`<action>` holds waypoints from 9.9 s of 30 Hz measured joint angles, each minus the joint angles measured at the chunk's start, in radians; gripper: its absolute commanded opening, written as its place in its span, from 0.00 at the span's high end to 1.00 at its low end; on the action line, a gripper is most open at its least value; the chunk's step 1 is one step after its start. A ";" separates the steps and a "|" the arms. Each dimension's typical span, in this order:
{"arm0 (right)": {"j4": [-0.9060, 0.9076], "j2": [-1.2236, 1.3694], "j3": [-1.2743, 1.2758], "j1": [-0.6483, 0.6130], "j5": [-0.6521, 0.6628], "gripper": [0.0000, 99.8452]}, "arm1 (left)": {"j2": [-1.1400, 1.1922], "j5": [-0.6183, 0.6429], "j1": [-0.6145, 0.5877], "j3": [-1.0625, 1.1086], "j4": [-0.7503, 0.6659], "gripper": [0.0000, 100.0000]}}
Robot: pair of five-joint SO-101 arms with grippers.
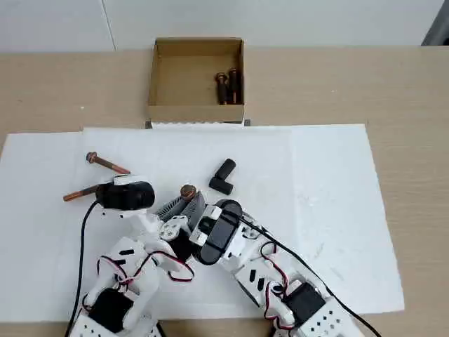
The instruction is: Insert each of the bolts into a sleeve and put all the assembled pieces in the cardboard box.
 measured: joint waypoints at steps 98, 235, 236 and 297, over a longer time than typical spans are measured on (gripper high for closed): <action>0.149 1.074 -0.968 0.569 -0.296 1.00 | 0.009 -0.678 -0.571 0.058 0.141 0.99; 1.010 2.191 -2.001 0.212 0.302 0.88 | 0.009 -0.678 -0.571 0.058 0.163 0.99; 1.005 2.199 -2.001 0.213 0.302 0.88 | 0.009 -0.678 -0.571 0.058 0.163 0.99; 1.146 0.853 -1.054 0.678 -0.169 1.00 | 0.009 -0.830 -0.746 -0.155 0.267 0.99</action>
